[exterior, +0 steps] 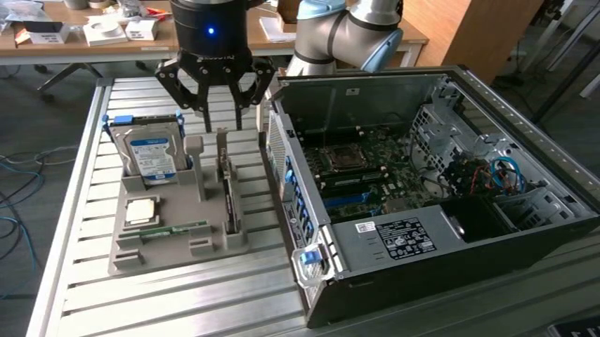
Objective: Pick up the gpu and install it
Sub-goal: 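Pick up the gpu and move the gpu toward the slot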
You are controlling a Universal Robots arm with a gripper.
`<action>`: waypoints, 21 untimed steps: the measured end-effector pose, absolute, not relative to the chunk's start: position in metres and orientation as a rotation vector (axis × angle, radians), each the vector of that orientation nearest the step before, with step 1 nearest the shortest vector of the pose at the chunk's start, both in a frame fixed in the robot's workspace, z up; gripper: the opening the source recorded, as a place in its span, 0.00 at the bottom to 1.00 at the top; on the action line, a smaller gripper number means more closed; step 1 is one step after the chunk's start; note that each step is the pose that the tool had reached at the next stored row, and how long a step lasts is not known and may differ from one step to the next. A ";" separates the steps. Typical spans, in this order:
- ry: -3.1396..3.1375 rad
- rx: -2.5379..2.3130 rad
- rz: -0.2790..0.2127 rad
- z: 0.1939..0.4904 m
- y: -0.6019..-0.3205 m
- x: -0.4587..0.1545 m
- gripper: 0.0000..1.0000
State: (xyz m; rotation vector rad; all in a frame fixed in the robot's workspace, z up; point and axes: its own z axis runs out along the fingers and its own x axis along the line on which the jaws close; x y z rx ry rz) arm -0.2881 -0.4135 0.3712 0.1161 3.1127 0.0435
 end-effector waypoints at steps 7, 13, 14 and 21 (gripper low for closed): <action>3.113 0.116 0.044 0.362 -0.413 -0.288 0.47; 3.113 0.116 0.044 0.358 -0.413 -0.288 0.47; 3.113 0.116 0.043 0.356 -0.413 -0.288 0.47; 3.113 0.116 0.043 0.347 -0.413 -0.288 0.47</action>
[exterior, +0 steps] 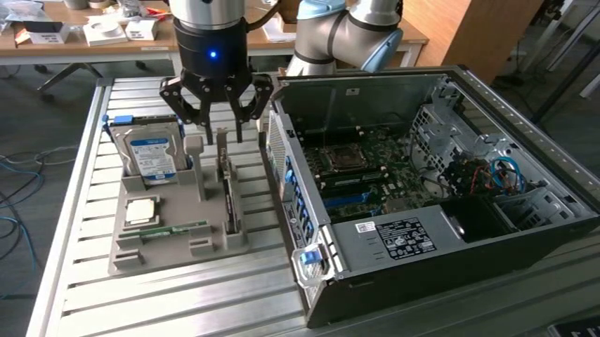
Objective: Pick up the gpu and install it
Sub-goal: 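Pick up the gpu and move the gpu toward the slot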
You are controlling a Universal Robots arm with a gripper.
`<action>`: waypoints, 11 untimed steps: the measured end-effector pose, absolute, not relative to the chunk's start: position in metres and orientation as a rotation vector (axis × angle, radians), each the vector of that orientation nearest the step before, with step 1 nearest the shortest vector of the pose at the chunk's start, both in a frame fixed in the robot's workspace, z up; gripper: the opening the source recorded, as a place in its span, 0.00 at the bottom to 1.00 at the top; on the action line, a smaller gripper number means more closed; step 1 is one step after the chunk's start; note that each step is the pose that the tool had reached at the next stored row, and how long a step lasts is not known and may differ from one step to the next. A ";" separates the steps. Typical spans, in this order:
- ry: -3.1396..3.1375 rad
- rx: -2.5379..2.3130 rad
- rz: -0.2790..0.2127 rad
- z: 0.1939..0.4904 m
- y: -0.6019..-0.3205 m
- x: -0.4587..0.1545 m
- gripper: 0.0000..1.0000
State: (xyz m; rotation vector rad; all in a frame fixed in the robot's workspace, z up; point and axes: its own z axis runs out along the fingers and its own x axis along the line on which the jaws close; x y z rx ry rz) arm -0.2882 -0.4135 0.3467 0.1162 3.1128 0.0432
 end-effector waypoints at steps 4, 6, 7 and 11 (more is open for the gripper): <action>3.113 0.116 0.044 0.347 -0.414 -0.288 0.47; 3.113 0.116 0.043 0.347 -0.416 -0.288 0.47; 3.113 0.116 0.043 0.347 -0.417 -0.289 0.47; 3.113 0.116 0.043 0.347 -0.420 -0.289 0.47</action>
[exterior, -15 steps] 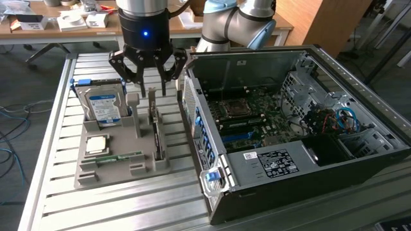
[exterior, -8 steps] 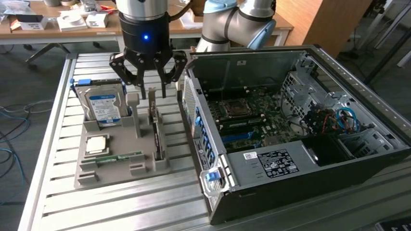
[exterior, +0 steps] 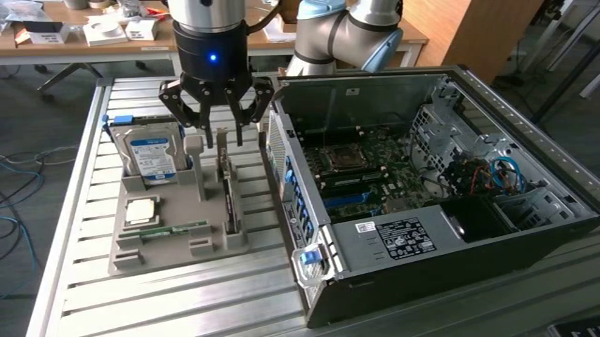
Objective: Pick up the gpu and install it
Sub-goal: 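Pick up the gpu and move the gpu toward the slot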
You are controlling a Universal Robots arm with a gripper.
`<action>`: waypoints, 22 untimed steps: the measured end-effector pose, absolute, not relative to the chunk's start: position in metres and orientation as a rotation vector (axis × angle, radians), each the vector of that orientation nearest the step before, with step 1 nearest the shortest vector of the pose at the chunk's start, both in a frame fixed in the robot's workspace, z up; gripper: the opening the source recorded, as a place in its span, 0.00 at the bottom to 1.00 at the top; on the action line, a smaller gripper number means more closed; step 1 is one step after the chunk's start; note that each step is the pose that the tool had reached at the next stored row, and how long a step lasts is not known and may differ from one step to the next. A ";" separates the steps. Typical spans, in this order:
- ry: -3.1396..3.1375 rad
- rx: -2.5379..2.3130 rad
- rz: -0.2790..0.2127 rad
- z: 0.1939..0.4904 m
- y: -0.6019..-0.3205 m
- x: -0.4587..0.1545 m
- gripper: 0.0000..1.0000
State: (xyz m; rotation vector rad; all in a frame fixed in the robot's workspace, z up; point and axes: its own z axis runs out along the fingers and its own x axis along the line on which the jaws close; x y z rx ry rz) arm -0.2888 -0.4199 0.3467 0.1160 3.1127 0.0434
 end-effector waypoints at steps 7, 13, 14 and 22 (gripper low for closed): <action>3.113 0.116 0.044 0.346 -0.420 -0.289 0.47; 3.113 0.116 0.044 0.340 -0.420 -0.289 0.47; 3.113 0.116 0.043 0.339 -0.420 -0.289 0.47; 3.113 0.116 0.043 0.335 -0.420 -0.289 0.47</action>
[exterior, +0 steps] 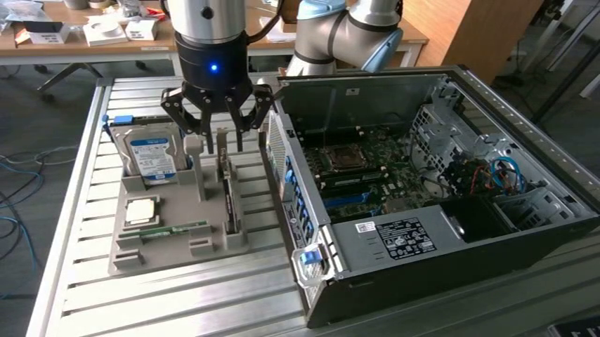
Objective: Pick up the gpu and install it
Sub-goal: 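Pick up the gpu and move the gpu toward the slot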
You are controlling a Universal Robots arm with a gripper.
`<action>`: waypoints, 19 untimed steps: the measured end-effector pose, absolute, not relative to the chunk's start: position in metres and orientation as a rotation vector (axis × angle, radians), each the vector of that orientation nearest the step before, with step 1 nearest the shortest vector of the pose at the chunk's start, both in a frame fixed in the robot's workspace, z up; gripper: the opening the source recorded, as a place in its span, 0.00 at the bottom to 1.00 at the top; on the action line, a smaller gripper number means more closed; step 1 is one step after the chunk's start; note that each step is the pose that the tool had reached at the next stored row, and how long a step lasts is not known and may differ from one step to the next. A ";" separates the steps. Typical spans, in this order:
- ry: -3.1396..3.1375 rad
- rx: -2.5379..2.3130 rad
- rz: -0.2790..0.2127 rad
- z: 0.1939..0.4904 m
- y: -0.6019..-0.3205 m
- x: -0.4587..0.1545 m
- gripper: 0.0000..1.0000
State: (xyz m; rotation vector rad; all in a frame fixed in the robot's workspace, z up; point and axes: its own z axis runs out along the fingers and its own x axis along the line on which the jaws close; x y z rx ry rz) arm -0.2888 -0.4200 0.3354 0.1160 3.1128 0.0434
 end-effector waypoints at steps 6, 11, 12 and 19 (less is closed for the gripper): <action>3.113 0.116 0.043 0.333 -0.420 -0.289 0.47; 3.113 0.116 0.043 0.333 -0.420 -0.289 0.47; 3.113 0.116 0.043 0.333 -0.420 -0.289 0.47; 3.112 0.116 0.043 0.326 -0.420 -0.289 0.47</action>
